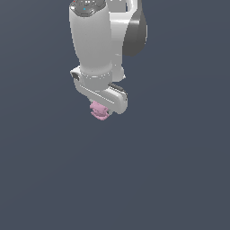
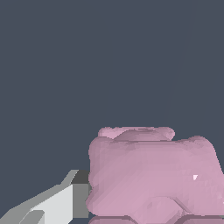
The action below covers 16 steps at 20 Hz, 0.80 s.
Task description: Pick up the object and move it to a goal position.
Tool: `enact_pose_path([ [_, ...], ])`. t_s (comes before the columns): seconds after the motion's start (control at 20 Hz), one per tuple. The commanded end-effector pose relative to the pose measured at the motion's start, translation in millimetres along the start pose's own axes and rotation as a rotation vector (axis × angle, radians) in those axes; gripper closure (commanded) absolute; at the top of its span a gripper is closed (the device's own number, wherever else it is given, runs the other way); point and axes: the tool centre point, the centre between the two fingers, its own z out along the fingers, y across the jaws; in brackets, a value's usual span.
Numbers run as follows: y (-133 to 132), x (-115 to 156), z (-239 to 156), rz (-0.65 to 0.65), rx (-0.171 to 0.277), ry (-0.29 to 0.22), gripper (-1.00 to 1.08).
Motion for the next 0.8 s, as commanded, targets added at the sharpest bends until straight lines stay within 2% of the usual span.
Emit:
enact_pose_path([
  [0.0,-2.6,8.2,-21.5,0.0,-0.001,-0.001,1.08],
  [0.45,-11.7,34.0,-82.9,-0.001,-0.001,-0.001,1.08],
  [0.75,-16.2,45.9,-109.5,-0.001,0.0,-0.002,1.08],
])
